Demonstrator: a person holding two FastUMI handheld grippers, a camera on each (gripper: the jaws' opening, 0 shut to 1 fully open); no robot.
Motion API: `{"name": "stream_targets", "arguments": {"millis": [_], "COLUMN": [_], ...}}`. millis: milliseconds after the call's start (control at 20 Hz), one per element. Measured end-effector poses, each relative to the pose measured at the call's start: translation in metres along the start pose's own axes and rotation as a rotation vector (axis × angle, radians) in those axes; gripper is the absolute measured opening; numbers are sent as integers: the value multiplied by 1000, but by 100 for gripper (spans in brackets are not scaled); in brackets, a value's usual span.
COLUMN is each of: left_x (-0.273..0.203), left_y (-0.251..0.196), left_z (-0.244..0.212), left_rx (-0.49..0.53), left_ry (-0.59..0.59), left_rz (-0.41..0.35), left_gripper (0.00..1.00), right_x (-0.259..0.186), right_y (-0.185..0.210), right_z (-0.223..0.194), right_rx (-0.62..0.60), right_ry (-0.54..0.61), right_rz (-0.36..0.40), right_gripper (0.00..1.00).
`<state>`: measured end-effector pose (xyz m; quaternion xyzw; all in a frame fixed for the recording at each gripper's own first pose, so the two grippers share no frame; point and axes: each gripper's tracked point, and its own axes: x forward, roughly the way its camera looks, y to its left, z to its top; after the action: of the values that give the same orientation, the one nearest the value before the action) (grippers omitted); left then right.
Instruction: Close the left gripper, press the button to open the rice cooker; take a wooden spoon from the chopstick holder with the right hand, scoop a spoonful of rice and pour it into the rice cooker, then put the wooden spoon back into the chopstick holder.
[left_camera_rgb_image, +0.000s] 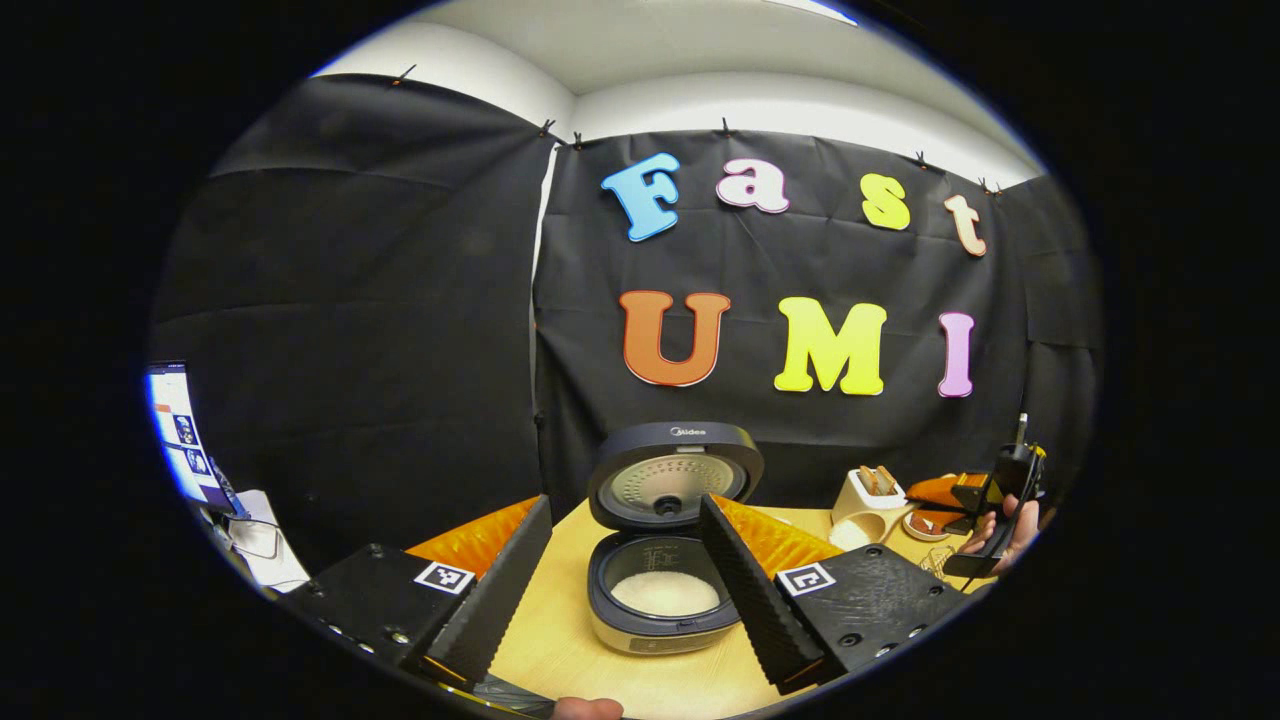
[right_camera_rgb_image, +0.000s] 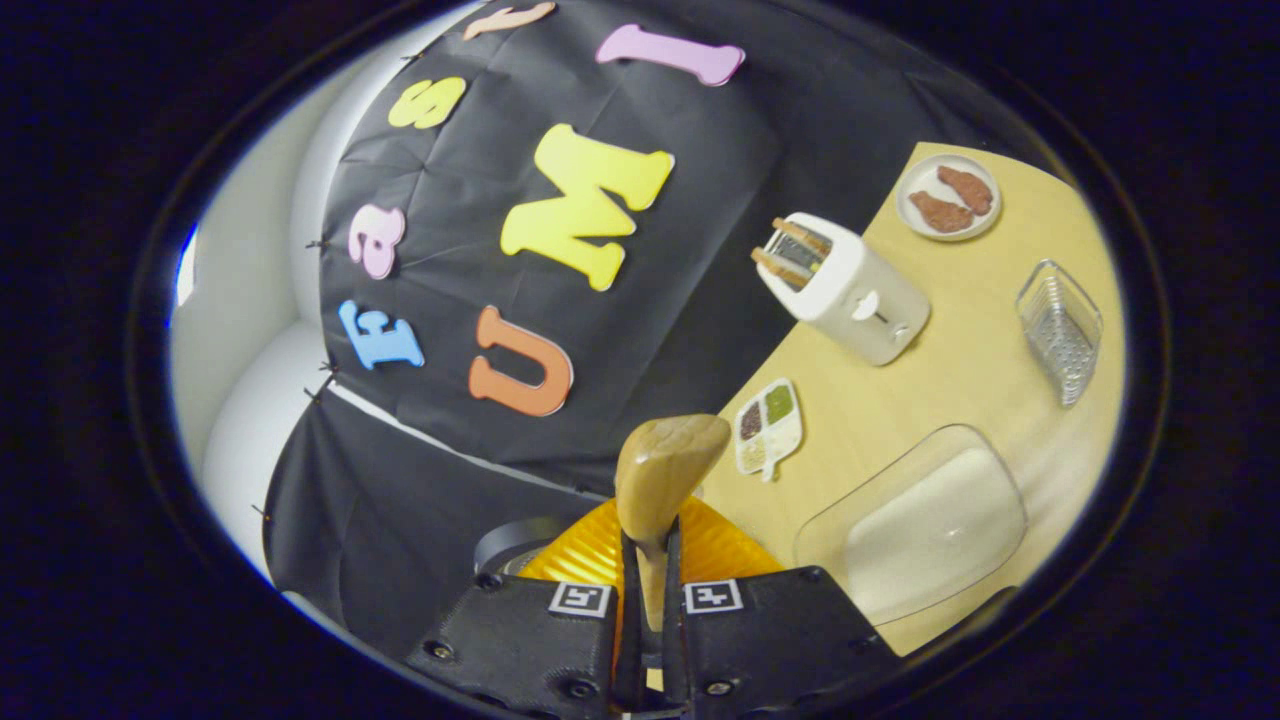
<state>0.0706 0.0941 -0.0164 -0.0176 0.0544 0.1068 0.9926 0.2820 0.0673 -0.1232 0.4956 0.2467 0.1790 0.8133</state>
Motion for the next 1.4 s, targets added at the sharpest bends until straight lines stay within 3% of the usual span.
{"name": "stream_targets", "arguments": {"millis": [150, 300, 600, 800, 1300, 1350, 1400], "left_x": [-11, -19, -33, -41, -34, -32, -30], "left_y": [13, 27, 57, 72, 73, 71, 72], "left_z": [-2, -7, -14, -18, -26, -27, -29], "left_rx": [-9, -40, -58, -63, -66, -71, -73], "left_ry": [-1, 14, 26, 29, 36, 43, 47], "left_rz": [11, 33, 85, 106, 62, 53, 46], "left_gripper": [94, 95, 95, 95, 95, 95, 95], "right_x": [38, 73, 114, 122, 114, 114, 114], "right_y": [21, 30, 26, 31, 74, 80, 85], "right_z": [-34, -71, -129, -143, -176, -180, -184], "right_rx": [-30, -113, -335, -561, -1091, -1139, -1183], "right_ry": [74, 128, 182, 171, 91, 89, 83], "right_rz": [28, -3, -95, -138, -73, -54, -39], "right_gripper": [14, 13, 14, 14, 14, 18, 13]}}
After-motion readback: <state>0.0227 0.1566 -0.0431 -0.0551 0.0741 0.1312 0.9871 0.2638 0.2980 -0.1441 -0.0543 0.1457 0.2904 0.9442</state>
